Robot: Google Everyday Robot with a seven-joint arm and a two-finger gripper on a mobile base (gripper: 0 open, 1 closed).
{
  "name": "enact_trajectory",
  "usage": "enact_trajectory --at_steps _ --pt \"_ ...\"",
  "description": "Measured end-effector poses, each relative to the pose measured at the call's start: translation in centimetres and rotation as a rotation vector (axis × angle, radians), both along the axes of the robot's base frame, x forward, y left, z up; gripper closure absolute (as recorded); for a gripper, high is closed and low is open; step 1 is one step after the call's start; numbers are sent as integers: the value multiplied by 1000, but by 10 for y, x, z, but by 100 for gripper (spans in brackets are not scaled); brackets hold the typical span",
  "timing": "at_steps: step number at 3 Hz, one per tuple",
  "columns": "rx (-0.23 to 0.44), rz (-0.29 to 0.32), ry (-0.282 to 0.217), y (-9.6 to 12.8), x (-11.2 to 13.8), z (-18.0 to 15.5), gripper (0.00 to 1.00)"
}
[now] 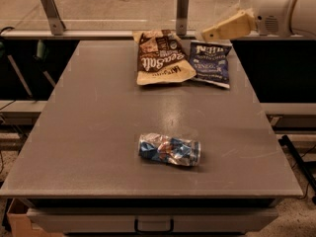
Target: Move brown chip bag near blue chip bag
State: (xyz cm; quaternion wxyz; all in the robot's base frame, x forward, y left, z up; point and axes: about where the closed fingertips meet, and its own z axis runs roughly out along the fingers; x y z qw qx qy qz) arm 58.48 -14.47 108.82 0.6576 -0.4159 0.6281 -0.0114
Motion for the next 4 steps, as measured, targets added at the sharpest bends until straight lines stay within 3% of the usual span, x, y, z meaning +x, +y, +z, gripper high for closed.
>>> enact_trajectory --at_steps 1,2,3,4 --pt "-90 -107 -97 -47 14 30 0" --pt "-272 -319 -245 -153 21 81 0" --pt "-391 -515 -368 -231 3 132 0" --pt "-413 -559 -391 -247 -4 141 0"
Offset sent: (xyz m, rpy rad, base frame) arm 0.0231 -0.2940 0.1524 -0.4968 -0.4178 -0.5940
